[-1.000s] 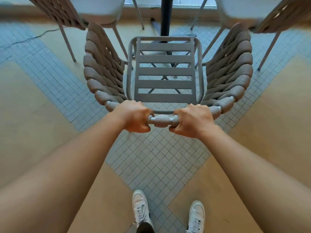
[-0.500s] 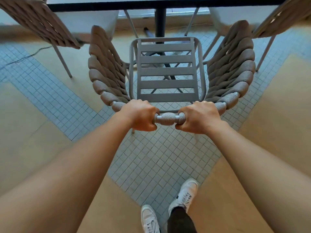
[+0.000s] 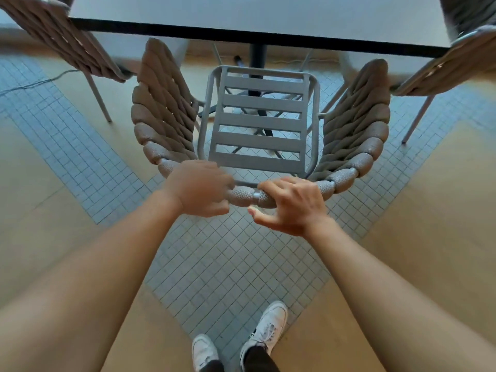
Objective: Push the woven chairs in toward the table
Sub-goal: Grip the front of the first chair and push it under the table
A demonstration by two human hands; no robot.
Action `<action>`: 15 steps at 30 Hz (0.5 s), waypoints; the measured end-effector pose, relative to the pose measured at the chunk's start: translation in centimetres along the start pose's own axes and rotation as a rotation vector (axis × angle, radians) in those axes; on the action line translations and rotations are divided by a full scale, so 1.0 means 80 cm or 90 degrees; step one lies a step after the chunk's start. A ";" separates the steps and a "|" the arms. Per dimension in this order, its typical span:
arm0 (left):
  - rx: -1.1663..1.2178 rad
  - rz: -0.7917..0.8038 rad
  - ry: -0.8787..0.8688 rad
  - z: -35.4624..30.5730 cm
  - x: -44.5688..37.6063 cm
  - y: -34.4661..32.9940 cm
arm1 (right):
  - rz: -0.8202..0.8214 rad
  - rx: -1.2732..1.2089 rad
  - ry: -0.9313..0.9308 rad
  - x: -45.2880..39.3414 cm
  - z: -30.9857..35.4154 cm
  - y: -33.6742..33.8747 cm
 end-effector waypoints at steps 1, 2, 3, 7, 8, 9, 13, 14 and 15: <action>-0.008 -0.063 0.022 -0.003 0.004 -0.007 | -0.068 -0.002 0.018 0.007 0.002 -0.006; -0.003 -0.122 0.092 -0.008 0.006 -0.015 | -0.124 0.004 -0.003 0.011 0.005 -0.011; 0.025 -0.184 0.202 -0.015 0.005 -0.020 | -0.167 -0.002 -0.073 0.015 0.010 -0.018; 0.342 -0.430 0.670 -0.050 -0.011 -0.029 | -0.284 -0.392 -0.630 0.025 0.037 -0.026; 0.490 -0.487 0.774 -0.059 -0.014 -0.033 | -0.295 -0.560 -0.748 0.022 0.042 -0.027; 0.653 -0.531 0.872 -0.066 -0.016 -0.036 | -0.298 -0.748 -0.833 0.016 0.046 -0.027; 1.201 -0.604 1.038 -0.081 -0.031 -0.038 | -0.300 -1.286 -0.838 -0.011 0.052 -0.016; 1.283 -0.638 1.007 -0.080 -0.034 -0.037 | -0.299 -1.274 -0.834 -0.012 0.050 -0.016; 1.333 -0.675 0.964 -0.078 -0.036 -0.034 | -0.293 -1.257 -0.828 -0.013 0.048 -0.015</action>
Point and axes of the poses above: each hand's wrist, its own x-axis away from the middle knuckle, its own y-axis out of the back of the hand, z = x × y, the point moved 1 cm from there along -x, towards the middle knuckle, and after that the axes turned 9 degrees about z, right-handed, at the moved point
